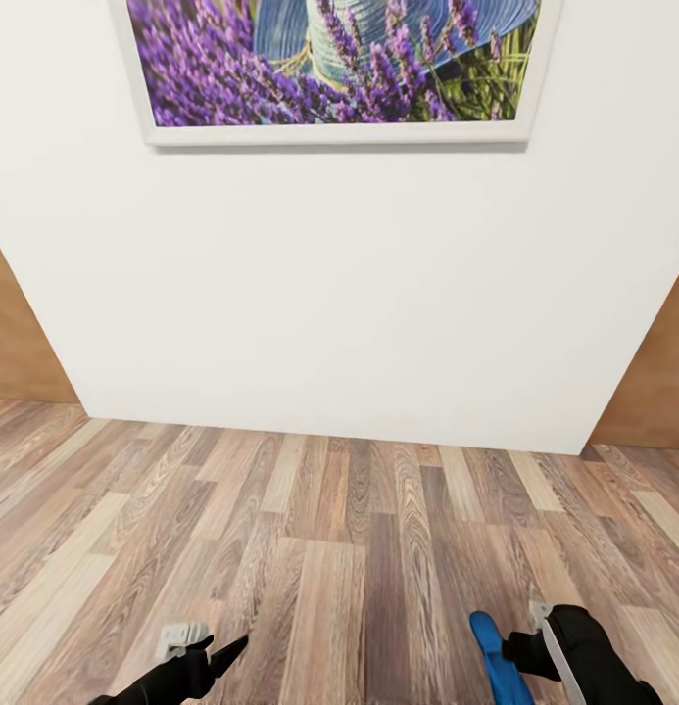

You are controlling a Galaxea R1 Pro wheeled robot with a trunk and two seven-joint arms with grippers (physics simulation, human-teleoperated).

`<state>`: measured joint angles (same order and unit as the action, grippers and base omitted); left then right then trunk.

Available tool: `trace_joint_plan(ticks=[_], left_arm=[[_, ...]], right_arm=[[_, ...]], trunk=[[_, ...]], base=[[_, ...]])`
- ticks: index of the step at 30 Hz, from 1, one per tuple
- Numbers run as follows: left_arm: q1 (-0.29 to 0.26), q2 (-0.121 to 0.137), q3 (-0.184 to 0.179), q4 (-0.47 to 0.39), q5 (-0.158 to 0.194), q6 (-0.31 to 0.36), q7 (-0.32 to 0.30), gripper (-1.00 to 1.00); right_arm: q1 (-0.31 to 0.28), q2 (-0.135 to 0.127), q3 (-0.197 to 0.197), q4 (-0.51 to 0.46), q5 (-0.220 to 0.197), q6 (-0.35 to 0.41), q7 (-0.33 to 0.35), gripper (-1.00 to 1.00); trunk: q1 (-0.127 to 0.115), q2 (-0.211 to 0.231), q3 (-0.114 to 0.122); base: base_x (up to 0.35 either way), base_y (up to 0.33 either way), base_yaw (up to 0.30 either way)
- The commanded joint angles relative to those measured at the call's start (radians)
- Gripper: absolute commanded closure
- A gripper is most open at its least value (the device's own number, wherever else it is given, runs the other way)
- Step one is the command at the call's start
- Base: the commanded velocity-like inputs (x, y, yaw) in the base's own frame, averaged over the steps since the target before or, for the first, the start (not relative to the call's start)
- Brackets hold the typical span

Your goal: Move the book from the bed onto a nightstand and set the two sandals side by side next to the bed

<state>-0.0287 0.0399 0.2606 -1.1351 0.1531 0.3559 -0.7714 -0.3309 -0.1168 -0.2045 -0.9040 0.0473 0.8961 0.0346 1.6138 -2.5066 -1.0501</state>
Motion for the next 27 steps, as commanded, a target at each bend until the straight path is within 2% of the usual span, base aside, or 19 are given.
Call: trace_joint_plan(ticks=[1,3,6,7,10,15,17,19,24,27], left_arm=[[0.000,0.000,0.001,0.000,0.008,0.009,-0.002,-1.00],[0.000,0.000,0.001,0.000,0.008,0.009,-0.002,-1.00],[0.000,0.000,0.000,0.000,0.008,0.009,-0.002,-1.00],[0.000,0.000,0.000,0.000,0.008,0.009,-0.003,-1.00],[0.000,0.000,0.000,0.000,0.008,0.009,-0.002,-1.00],[0.000,0.000,0.000,0.000,0.008,0.009,-0.002,-1.00],[0.000,0.000,0.000,0.000,0.008,0.009,-0.002,-1.00],[0.000,0.000,0.000,0.000,0.008,0.009,-0.002,-1.00],[0.000,0.000,0.000,0.000,0.008,0.009,-0.002,-1.00],[0.000,0.000,0.000,0.000,0.008,0.009,-0.002,-1.00]], right_arm=[[0.000,0.000,-0.001,-0.001,0.005,0.004,0.003,-1.00],[0.000,-0.002,-0.001,-0.001,0.006,0.003,0.003,-1.00],[0.000,-0.024,0.000,-0.001,0.006,-0.017,0.005,-1.00],[0.000,-0.040,0.008,0.000,0.006,-0.062,0.006,-1.00],[0.000,-0.056,0.036,0.001,0.006,-0.147,0.008,-1.00],[0.000,-0.075,0.085,0.013,0.005,-0.195,0.015,-1.00],[0.000,-0.089,0.113,0.016,0.005,-0.202,0.051,-1.00],[0.000,-0.101,0.146,0.018,0.005,-0.206,0.124,-1.00],[0.000,-0.117,0.177,0.020,0.019,-0.208,0.217,-1.00],[0.000,-0.119,0.180,0.020,0.028,-0.209,0.234,-1.00]], trunk=[[0.000,-0.001,-0.005],[0.001,-0.001,-0.013],[0.002,-0.002,-0.024],[0.003,-0.002,-0.028],[0.004,-0.003,-0.040],[0.006,-0.004,-0.059],[0.007,-0.004,-0.067],[0.008,-0.005,-0.075],[0.011,-0.006,-0.094],[0.012,-0.007,-0.105]], base=[[0.000,0.000,0.000],[0.000,0.000,0.000],[0.000,0.000,0.000],[0.000,0.000,0.000],[0.000,0.000,0.000],[0.000,0.000,0.000],[0.000,0.000,0.000],[0.000,0.000,0.000],[0.000,0.000,0.000],[0.000,0.000,0.000]])
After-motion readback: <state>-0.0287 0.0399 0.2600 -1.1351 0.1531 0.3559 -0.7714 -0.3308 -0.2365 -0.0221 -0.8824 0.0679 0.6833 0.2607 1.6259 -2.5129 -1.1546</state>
